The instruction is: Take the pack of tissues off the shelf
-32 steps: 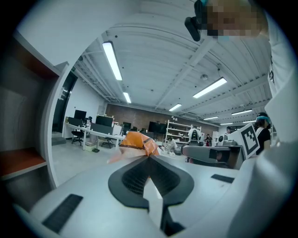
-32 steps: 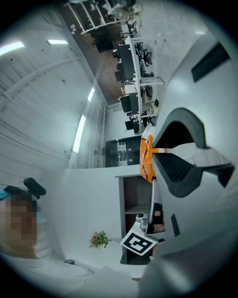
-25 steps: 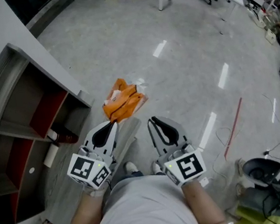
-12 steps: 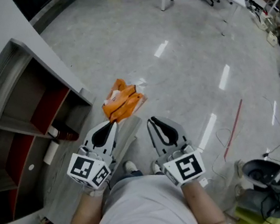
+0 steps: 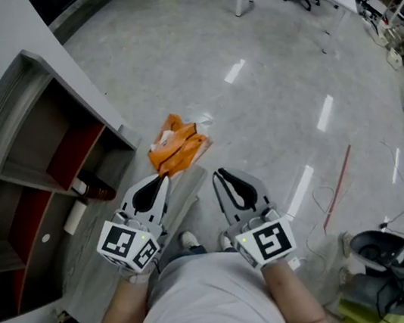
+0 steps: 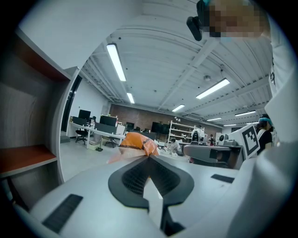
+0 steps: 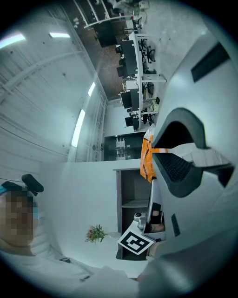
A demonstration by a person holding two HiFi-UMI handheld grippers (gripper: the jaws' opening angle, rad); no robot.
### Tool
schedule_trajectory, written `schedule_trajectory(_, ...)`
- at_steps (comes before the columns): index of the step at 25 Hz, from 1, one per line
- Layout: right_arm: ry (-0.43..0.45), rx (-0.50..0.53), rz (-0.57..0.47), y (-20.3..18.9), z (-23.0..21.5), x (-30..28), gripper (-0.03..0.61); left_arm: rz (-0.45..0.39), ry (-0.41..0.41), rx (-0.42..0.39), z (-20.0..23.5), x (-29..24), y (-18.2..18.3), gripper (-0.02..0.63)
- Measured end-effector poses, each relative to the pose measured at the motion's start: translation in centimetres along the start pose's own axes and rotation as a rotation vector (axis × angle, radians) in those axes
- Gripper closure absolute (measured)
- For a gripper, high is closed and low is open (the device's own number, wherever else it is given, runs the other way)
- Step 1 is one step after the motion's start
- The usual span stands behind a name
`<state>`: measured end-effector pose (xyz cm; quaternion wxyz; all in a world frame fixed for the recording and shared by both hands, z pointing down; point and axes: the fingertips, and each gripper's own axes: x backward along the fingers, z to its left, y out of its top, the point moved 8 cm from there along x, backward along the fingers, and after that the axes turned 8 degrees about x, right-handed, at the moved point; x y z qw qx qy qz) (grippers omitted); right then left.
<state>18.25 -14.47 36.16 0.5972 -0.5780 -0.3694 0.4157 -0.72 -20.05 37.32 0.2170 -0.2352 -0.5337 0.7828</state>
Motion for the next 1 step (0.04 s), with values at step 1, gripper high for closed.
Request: schedule_trajectory(1,-0.001,-0.006,-0.02,0.11,0.17,-0.09,0.538,-0.001,0.001,0.0,0.05,0.14,-0.02,0.597)
